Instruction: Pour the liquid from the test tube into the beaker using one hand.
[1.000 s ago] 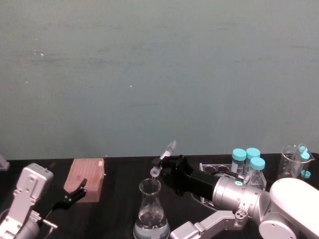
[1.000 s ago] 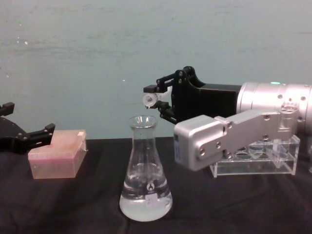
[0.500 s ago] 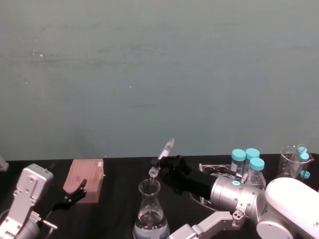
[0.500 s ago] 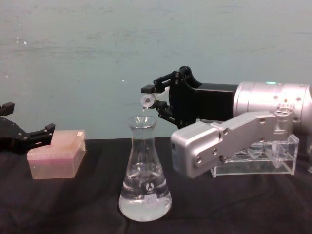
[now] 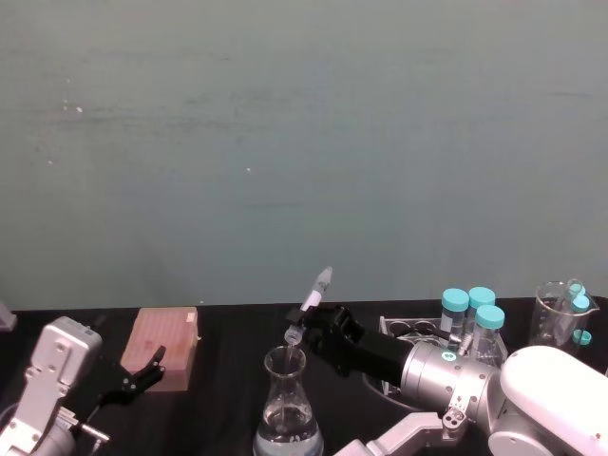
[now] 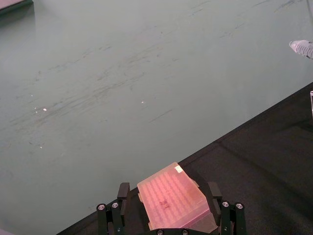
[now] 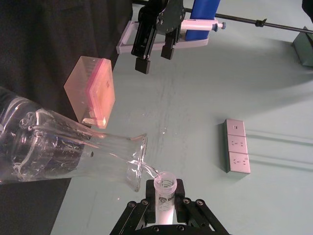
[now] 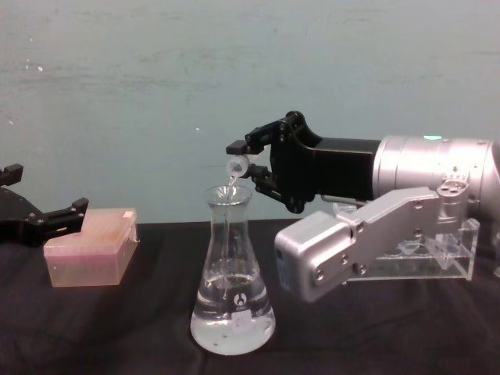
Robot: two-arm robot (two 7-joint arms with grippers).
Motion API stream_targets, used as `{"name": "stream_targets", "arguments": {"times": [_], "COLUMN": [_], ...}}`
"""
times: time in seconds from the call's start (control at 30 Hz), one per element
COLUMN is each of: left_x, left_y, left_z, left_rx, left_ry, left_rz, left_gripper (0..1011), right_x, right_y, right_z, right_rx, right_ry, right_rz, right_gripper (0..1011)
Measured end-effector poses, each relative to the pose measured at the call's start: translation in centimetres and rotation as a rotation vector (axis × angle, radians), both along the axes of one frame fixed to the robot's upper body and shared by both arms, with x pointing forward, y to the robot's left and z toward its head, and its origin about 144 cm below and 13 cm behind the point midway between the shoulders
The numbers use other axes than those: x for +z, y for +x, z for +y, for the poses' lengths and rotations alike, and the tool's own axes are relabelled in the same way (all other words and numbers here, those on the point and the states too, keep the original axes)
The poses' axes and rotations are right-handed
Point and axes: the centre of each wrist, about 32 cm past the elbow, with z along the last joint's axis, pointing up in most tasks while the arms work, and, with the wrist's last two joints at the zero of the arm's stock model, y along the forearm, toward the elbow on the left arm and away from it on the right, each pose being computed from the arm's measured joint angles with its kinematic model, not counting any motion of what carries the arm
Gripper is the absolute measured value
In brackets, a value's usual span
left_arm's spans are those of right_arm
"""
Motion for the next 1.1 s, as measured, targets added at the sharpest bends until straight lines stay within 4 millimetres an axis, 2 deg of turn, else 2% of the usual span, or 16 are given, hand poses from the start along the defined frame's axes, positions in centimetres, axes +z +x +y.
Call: {"name": "stream_targets", "arguments": {"times": [0.63,0.83,1.1], "left_x": [0.0,0.0,0.0], "left_y": [0.0,0.0,0.0], "left_z": [0.0,0.0,0.0], "left_rx": [0.000,0.000,0.000], "left_ry": [0.000,0.000,0.000], "left_rz": [0.000,0.000,0.000], "left_gripper": [1000,1000,1000], "right_x": [-0.3,0.1,1.5], "right_y": [0.2,0.2,-0.2], "right_z": [-0.2,-0.3,-1.0], "right_rx": [0.009,0.008,-0.032], "right_ry": [-0.011,0.054,0.243], "right_rz": [-0.021,0.060,0.242], "right_gripper": [224,224,224]}}
